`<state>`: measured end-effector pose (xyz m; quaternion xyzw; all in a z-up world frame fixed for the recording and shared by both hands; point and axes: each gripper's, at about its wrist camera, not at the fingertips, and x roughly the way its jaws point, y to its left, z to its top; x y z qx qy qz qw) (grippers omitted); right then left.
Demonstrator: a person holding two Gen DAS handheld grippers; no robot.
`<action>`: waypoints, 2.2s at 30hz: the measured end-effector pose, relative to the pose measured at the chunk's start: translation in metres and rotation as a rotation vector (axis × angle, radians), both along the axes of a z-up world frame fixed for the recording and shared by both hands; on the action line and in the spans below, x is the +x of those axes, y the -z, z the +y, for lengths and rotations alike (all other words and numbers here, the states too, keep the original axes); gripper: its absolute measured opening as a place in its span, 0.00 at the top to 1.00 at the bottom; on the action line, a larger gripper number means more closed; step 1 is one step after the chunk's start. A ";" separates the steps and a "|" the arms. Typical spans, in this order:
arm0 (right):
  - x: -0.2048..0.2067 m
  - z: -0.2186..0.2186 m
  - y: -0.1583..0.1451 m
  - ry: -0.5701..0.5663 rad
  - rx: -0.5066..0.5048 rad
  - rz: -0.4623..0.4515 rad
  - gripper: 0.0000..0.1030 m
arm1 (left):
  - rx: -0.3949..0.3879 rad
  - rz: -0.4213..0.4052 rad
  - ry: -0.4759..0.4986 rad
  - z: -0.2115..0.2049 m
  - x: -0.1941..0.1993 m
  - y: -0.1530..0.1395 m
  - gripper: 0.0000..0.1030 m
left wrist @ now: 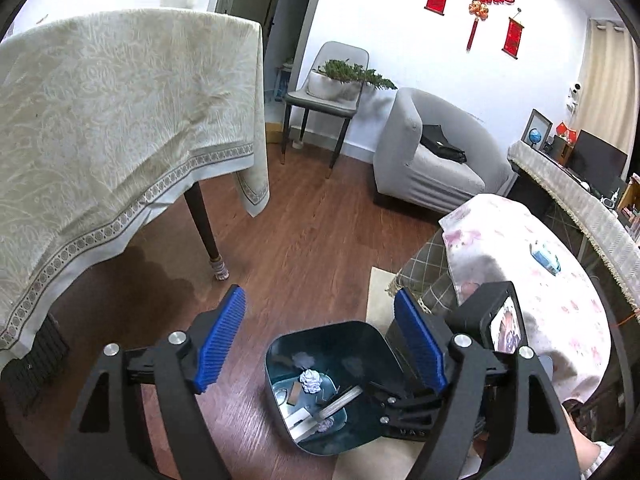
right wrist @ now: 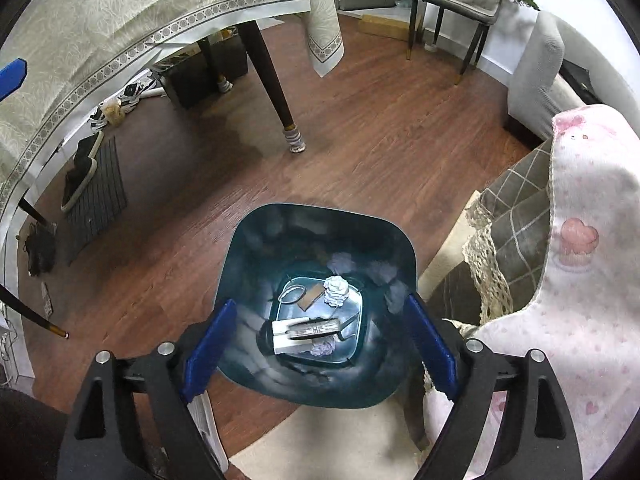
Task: Collect trash
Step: 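Carry both items over the bin and open the left tool while the right tool opens, then move both open tools back from the bin to the table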
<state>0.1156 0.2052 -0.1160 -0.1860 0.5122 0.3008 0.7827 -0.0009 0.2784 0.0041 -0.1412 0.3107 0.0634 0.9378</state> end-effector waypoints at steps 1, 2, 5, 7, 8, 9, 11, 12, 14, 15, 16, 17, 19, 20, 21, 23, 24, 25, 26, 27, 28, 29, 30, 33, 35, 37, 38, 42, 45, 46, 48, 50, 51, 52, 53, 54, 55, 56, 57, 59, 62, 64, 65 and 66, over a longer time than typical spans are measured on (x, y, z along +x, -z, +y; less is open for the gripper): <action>-0.001 -0.001 -0.002 -0.001 0.001 -0.001 0.16 | -0.001 -0.002 0.000 0.000 0.001 -0.001 0.23; -0.001 -0.002 -0.003 -0.001 0.002 -0.004 0.16 | -0.005 -0.006 0.001 -0.001 0.002 -0.002 0.23; -0.002 -0.009 -0.012 0.002 0.021 -0.009 0.16 | -0.010 -0.024 0.002 -0.007 0.005 -0.007 0.23; 0.001 -0.012 -0.019 -0.001 0.042 -0.016 0.16 | -0.014 -0.035 0.006 -0.012 0.008 -0.011 0.22; 0.000 -0.014 -0.025 -0.005 0.060 -0.020 0.16 | -0.016 -0.042 0.009 -0.014 0.009 -0.013 0.22; 0.001 -0.017 -0.030 -0.007 0.073 -0.026 0.16 | -0.016 -0.049 0.013 -0.017 0.010 -0.015 0.22; 0.001 -0.022 -0.042 -0.009 0.101 -0.044 0.16 | -0.015 -0.061 0.021 -0.024 0.013 -0.020 0.21; 0.001 -0.026 -0.050 -0.010 0.119 -0.056 0.16 | -0.017 -0.067 0.025 -0.027 0.014 -0.022 0.21; 0.003 -0.035 -0.063 -0.006 0.144 -0.080 0.16 | -0.016 -0.082 0.031 -0.035 0.017 -0.026 0.21; 0.005 -0.039 -0.068 -0.004 0.153 -0.088 0.16 | -0.013 -0.088 0.032 -0.038 0.019 -0.029 0.20; 0.006 -0.043 -0.073 -0.002 0.163 -0.096 0.16 | -0.010 -0.092 0.035 -0.042 0.022 -0.031 0.20; 0.007 -0.048 -0.077 0.001 0.173 -0.104 0.16 | -0.006 -0.095 0.037 -0.045 0.023 -0.032 0.20; 0.011 -0.059 -0.087 0.013 0.187 -0.122 0.16 | 0.005 -0.097 0.042 -0.051 0.028 -0.034 0.20; 0.015 -0.066 -0.091 0.021 0.194 -0.131 0.16 | 0.008 -0.096 0.045 -0.055 0.031 -0.035 0.20; 0.018 -0.072 -0.094 0.030 0.199 -0.138 0.16 | 0.009 -0.096 0.049 -0.059 0.034 -0.035 0.20; 0.025 -0.083 -0.099 0.049 0.208 -0.147 0.16 | 0.015 -0.095 0.058 -0.067 0.041 -0.037 0.20; 0.029 -0.088 -0.102 0.059 0.212 -0.153 0.16 | 0.019 -0.094 0.063 -0.072 0.044 -0.038 0.20; 0.031 -0.093 -0.104 0.066 0.215 -0.157 0.16 | 0.020 -0.095 0.067 -0.075 0.046 -0.038 0.19; 0.034 -0.098 -0.107 0.074 0.218 -0.162 0.16 | 0.021 -0.095 0.074 -0.081 0.051 -0.038 0.19; 0.037 -0.106 -0.109 0.084 0.223 -0.168 0.16 | 0.021 -0.094 0.078 -0.083 0.054 -0.037 0.19; 0.040 -0.112 -0.112 0.094 0.225 -0.173 0.16 | 0.022 -0.091 0.085 -0.087 0.058 -0.037 0.19; 0.044 -0.120 -0.115 0.108 0.227 -0.181 0.16 | 0.022 -0.089 0.092 -0.092 0.062 -0.036 0.19; 0.047 -0.126 -0.117 0.116 0.228 -0.186 0.16 | 0.021 -0.087 0.098 -0.095 0.066 -0.036 0.19; 0.057 -0.148 -0.124 0.154 0.228 -0.210 0.16 | 0.026 -0.084 0.121 -0.109 0.078 -0.034 0.19; 0.064 -0.164 -0.127 0.187 0.232 -0.223 0.16 | 0.027 -0.083 0.133 -0.118 0.086 -0.034 0.19; 0.071 -0.183 -0.131 0.225 0.235 -0.236 0.18 | 0.020 -0.080 0.146 -0.129 0.096 -0.033 0.19; 0.077 -0.195 -0.133 0.250 0.236 -0.242 0.20 | 0.018 -0.079 0.152 -0.133 0.100 -0.032 0.19; 0.090 -0.233 -0.136 0.326 0.242 -0.253 0.24 | 0.011 -0.074 0.183 -0.154 0.118 -0.030 0.19; 0.102 -0.266 -0.136 0.395 0.266 -0.245 0.28 | 0.011 -0.070 0.210 -0.173 0.132 -0.029 0.19; 0.104 -0.272 -0.136 0.410 0.274 -0.242 0.29 | 0.011 -0.070 0.220 -0.179 0.137 -0.029 0.19; 0.110 -0.291 -0.136 0.449 0.291 -0.231 0.31 | 0.017 -0.070 0.240 -0.191 0.145 -0.027 0.19; 0.114 -0.305 -0.135 0.485 0.302 -0.220 0.35 | 0.024 -0.061 0.263 -0.204 0.155 -0.023 0.19; 0.118 -0.314 -0.135 0.511 0.313 -0.211 0.36 | 0.027 -0.054 0.276 -0.210 0.160 -0.021 0.19; 0.121 -0.324 -0.133 0.537 0.326 -0.201 0.39 | 0.028 -0.049 0.287 -0.215 0.164 -0.019 0.19; 0.126 -0.334 -0.132 0.565 0.341 -0.187 0.43 | 0.030 -0.042 0.303 -0.222 0.170 -0.016 0.19; 0.130 -0.337 -0.130 0.583 0.357 -0.171 0.46 | 0.032 -0.037 0.319 -0.228 0.175 -0.014 0.19; 0.133 -0.345 -0.127 0.599 0.387 -0.146 0.49 | 0.038 -0.032 0.341 -0.236 0.181 -0.013 0.19; 0.137 -0.351 -0.124 0.609 0.420 -0.120 0.51 | 0.045 -0.029 0.357 -0.241 0.185 -0.011 0.19; 0.141 -0.357 -0.120 0.617 0.459 -0.086 0.52 | 0.048 -0.024 0.372 -0.246 0.188 -0.009 0.19; 0.145 -0.364 -0.112 0.629 0.521 -0.028 0.54 | 0.043 -0.006 0.405 -0.255 0.197 -0.002 0.19; 0.151 -0.368 -0.105 0.638 0.578 0.025 0.57 | 0.018 0.016 0.436 -0.265 0.206 0.006 0.20; 0.155 -0.367 -0.103 0.641 0.577 0.031 0.60 | -0.002 0.021 0.448 -0.268 0.212 0.008 0.20; 0.158 -0.365 -0.102 0.636 0.572 0.034 0.61 | -0.008 0.023 0.453 -0.270 0.216 0.009 0.20; 0.160 -0.362 -0.101 0.631 0.563 0.039 0.62 | -0.011 0.025 0.457 -0.271 0.219 0.009 0.20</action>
